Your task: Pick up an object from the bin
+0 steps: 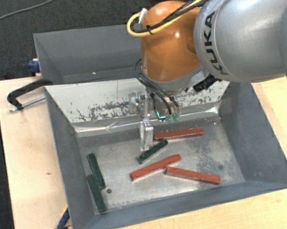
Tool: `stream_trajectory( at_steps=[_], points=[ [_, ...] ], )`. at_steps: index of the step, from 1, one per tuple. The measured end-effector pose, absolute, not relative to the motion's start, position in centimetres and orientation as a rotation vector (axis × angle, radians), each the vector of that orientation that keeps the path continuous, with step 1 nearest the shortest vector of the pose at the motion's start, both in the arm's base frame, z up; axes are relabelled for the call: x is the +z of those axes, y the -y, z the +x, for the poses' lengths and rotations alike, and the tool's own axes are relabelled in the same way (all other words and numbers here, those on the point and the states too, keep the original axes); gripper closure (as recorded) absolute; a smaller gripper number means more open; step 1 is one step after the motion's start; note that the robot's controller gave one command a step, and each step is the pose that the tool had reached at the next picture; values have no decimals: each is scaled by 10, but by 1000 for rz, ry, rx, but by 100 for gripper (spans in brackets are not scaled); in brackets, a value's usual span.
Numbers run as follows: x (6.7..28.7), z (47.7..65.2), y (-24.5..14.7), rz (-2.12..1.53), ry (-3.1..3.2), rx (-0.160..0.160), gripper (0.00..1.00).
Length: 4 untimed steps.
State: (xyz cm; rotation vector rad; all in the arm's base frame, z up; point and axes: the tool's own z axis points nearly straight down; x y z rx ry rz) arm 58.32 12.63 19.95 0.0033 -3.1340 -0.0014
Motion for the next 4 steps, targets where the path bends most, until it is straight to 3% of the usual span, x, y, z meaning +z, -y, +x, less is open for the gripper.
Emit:
stream_trajectory(
  at_steps=[1,2,3,4],
  points=[
    [68,581,-57,342,3117,0,0],
    [71,583,-59,345,3125,-3,100],
    [72,583,-59,345,3126,-3,0],
    [71,583,-59,345,3125,-4,100]
  ],
)
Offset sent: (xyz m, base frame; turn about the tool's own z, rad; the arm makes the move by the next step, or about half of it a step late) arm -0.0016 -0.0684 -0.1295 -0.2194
